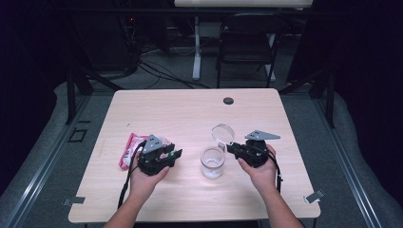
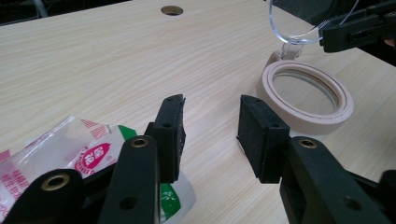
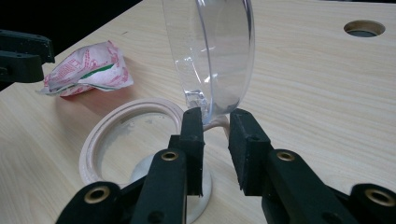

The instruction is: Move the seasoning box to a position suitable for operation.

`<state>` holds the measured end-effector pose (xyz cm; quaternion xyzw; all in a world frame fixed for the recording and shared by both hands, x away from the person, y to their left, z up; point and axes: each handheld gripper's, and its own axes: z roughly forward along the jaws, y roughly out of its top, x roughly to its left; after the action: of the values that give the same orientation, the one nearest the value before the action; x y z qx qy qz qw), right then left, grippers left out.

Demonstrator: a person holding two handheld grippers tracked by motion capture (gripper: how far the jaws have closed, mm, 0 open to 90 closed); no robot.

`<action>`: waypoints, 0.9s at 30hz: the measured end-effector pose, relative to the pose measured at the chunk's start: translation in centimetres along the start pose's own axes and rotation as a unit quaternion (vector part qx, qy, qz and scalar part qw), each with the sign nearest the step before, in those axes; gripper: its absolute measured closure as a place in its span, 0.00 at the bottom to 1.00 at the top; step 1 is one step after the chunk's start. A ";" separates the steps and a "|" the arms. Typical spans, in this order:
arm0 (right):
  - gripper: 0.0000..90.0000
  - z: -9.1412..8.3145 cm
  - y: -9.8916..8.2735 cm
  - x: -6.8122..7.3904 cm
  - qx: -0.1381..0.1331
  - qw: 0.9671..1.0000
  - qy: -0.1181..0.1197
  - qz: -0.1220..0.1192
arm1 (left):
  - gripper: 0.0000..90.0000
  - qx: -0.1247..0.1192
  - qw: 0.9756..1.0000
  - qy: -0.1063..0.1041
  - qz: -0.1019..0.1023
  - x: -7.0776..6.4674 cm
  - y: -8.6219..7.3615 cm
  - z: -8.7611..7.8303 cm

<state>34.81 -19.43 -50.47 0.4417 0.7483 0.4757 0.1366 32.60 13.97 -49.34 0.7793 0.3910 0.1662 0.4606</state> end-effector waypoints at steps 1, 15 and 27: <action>0.84 0.1 0.0 0.0 -0.001 1.000 0.000 0.003 | 0.67 -0.001 1.000 0.002 0.000 0.1 0.0 -0.1; 0.77 -1.1 0.3 0.1 0.003 1.000 -0.012 -0.008 | 0.67 0.005 1.000 0.009 0.004 1.6 -0.6 -2.0; 0.64 -2.6 0.7 0.7 -0.022 1.000 -0.010 -0.016 | 0.51 0.023 0.999 0.024 -0.005 3.8 -2.8 -3.5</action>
<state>33.13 -20.35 -48.41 0.4319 0.7431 0.4850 0.1613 31.56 19.73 -50.25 0.7833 0.4099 0.1735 0.4340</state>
